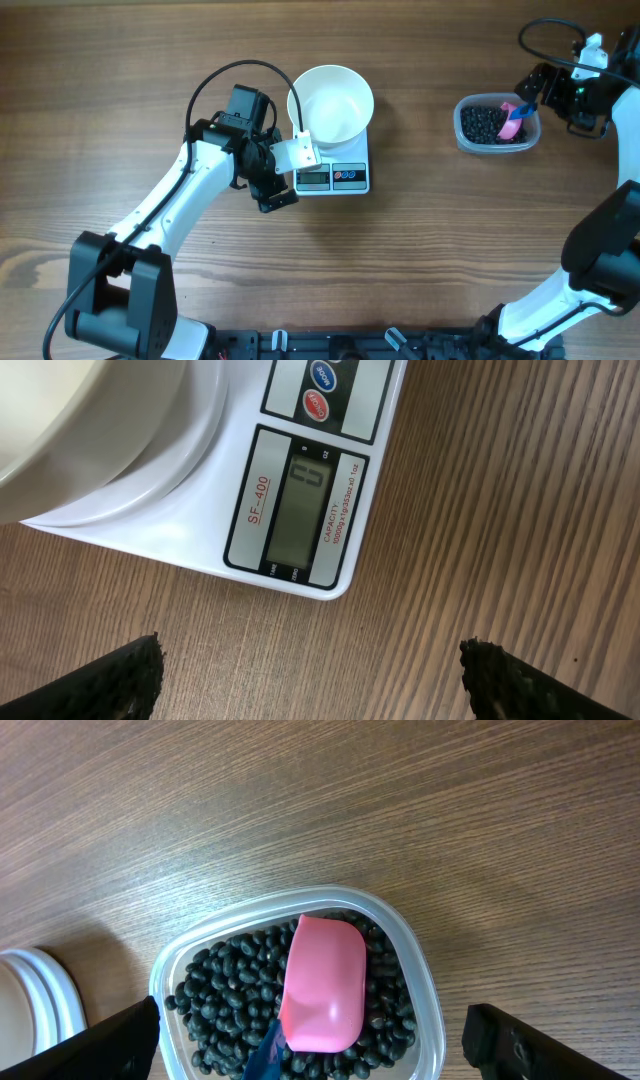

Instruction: Scoop item into bowl and weigh 150g on scale

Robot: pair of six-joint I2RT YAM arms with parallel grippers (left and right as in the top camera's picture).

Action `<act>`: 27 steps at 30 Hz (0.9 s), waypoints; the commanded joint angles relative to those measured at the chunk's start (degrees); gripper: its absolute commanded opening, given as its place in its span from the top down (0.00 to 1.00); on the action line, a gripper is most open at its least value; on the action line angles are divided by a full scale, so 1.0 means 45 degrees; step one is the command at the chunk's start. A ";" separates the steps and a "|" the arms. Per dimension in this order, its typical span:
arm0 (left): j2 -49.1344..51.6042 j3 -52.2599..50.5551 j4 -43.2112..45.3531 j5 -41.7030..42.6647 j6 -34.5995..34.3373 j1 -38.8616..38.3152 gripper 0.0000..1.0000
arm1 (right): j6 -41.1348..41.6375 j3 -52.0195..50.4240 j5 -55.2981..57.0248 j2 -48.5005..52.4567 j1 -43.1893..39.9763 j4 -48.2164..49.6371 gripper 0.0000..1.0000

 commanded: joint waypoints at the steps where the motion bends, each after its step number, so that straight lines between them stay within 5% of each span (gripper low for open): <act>1: 0.0155 -0.0058 0.0029 0.0248 0.0243 0.0058 0.00 | 0.0005 0.0248 0.0044 -0.0330 -0.0029 0.0034 0.00; 17: 0.0155 -0.0058 0.0024 0.0248 0.0243 0.0058 0.00 | 0.0019 0.0291 -0.0015 -0.0340 -0.0034 0.0889 0.00; 23: 0.0155 -0.0058 0.0029 0.0248 0.0243 0.0058 0.00 | -0.0374 0.2307 -0.0228 -0.0350 -0.0398 -0.1467 0.00; 27: 0.0155 -0.0058 0.0029 0.0248 0.0243 0.0058 0.00 | -0.0321 0.2263 -0.1268 -0.0316 -0.0141 -0.1180 0.00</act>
